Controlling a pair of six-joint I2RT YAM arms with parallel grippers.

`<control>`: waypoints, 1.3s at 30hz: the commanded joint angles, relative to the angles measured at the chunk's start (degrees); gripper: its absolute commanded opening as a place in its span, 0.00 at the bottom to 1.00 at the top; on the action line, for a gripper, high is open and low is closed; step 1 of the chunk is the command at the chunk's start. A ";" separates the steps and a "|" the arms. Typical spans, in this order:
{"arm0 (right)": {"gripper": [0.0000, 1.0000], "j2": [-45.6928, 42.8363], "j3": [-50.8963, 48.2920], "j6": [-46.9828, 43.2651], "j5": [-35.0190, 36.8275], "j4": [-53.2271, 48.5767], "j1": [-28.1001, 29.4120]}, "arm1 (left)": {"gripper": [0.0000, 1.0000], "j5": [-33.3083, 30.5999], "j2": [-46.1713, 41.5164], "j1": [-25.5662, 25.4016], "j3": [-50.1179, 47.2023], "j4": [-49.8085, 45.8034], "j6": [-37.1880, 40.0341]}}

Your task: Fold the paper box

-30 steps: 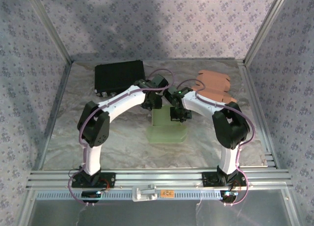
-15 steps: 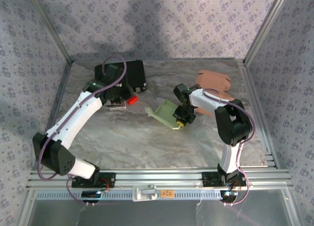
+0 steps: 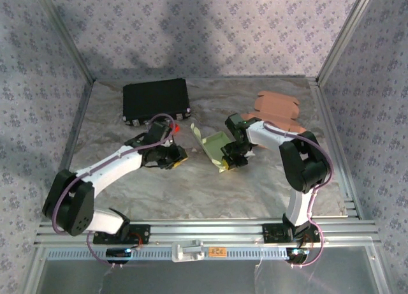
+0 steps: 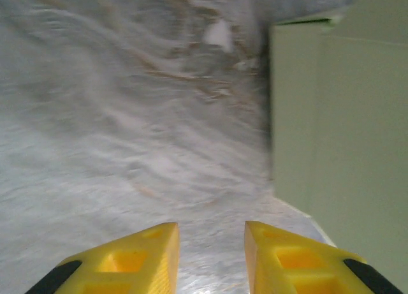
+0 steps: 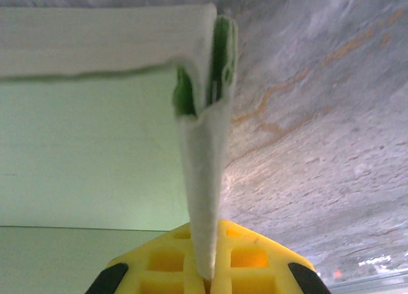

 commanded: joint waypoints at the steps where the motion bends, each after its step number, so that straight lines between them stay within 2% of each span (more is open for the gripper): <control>1: 0.15 -0.93 -1.25 2.40 -2.74 -0.73 0.82 | 0.33 2.27 3.46 -0.94 3.57 7.62 -1.95; 3: 0.31 -2.32 -1.17 1.94 -2.16 -1.55 0.77 | 0.33 1.85 5.04 -1.15 5.21 7.49 -1.68; 6: 0.43 -4.77 -0.75 -0.03 -1.38 -2.59 0.39 | 0.34 1.38 6.56 -1.04 6.86 7.80 -1.23; 10: 0.51 -8.18 3.87 -7.78 1.48 -6.46 -0.19 | 0.34 1.30 8.02 -1.19 8.87 6.95 -0.63; 13: 0.55 -11.17 10.59 -19.82 9.25 -11.82 0.11 | 0.34 1.20 8.40 -1.13 9.41 6.67 -0.52; 16: 0.54 -14.84 15.37 -34.66 16.90 -10.87 2.05 | 0.34 1.20 8.63 -1.14 9.80 6.50 -0.35; 18: 0.52 -16.85 17.01 -46.74 17.49 -7.73 4.43 | 0.34 1.12 8.72 -1.22 10.09 6.16 -0.17; 20: 0.52 -17.45 18.52 -57.71 14.73 -6.22 6.59 | 0.34 1.01 8.77 -1.27 10.23 5.89 0.00; 23: 0.52 -14.02 23.15 -66.42 11.96 -10.66 8.79 | 0.34 0.90 8.86 -1.22 10.33 5.55 0.19; 27: 0.49 -7.79 29.98 -70.50 13.73 -17.04 11.14 | 0.34 0.93 9.11 -1.32 10.85 5.10 0.49; 31: 0.49 -4.40 33.64 -71.32 14.43 -17.49 12.21 | 0.34 0.94 9.41 -1.30 11.26 4.82 0.62; 39: 0.39 0.95 36.73 -70.42 15.65 -19.25 12.83 | 0.34 0.94 9.73 -1.32 11.43 4.95 0.79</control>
